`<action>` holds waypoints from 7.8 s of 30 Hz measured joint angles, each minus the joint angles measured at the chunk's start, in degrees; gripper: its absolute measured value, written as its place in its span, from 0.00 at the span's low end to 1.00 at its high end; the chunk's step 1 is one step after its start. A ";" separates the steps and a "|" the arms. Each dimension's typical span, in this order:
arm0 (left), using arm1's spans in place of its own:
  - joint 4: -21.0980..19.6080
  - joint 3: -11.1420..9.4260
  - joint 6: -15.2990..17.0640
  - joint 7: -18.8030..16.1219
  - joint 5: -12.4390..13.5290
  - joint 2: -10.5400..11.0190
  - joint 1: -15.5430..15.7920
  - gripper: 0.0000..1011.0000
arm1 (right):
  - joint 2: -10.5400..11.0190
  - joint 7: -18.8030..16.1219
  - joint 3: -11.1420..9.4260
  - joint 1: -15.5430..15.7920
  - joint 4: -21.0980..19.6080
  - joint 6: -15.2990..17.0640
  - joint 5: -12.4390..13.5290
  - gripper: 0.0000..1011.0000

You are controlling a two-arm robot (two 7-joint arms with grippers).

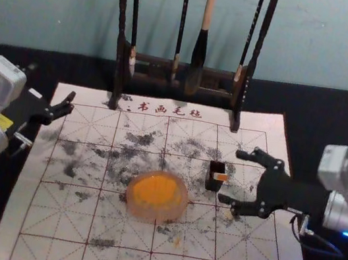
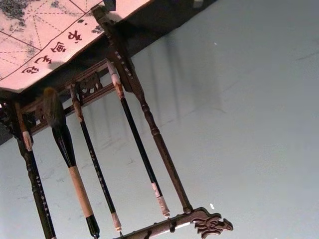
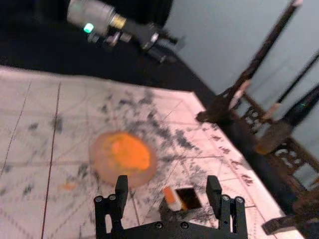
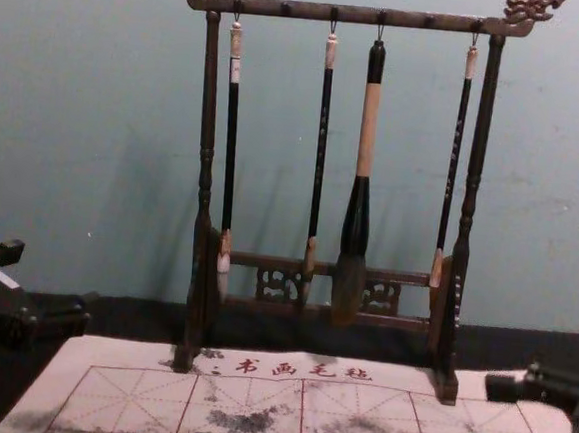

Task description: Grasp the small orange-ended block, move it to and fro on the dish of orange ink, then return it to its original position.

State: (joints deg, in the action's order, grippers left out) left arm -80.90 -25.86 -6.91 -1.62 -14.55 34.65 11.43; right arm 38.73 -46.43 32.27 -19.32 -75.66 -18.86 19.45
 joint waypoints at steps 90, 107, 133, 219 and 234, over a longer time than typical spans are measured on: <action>0.00 0.00 0.00 0.00 0.00 0.00 0.00 0.99 | -7.29 -3.10 3.24 -8.02 13.99 -7.55 -8.14 0.73; 0.00 0.00 0.00 0.00 0.00 0.00 0.00 0.99 | -7.29 -3.14 3.24 -8.02 14.01 -7.59 -8.09 0.20; 0.00 0.00 0.00 0.00 0.00 0.00 0.00 0.99 | -7.09 -1.96 2.32 -8.37 12.91 -7.82 -8.06 0.15; 0.00 0.00 0.00 0.00 0.00 0.00 0.00 0.99 | -15.52 -20.78 13.37 -23.07 20.94 11.13 7.26 0.15; 0.00 0.00 0.00 0.00 0.00 0.00 0.00 0.99 | -16.26 -20.53 15.33 -24.05 23.23 10.35 6.00 0.15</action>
State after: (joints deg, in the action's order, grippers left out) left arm -80.90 -25.86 -6.91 -1.62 -14.55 34.65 11.43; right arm 22.47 -66.96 47.60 -43.37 -52.43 -8.50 25.46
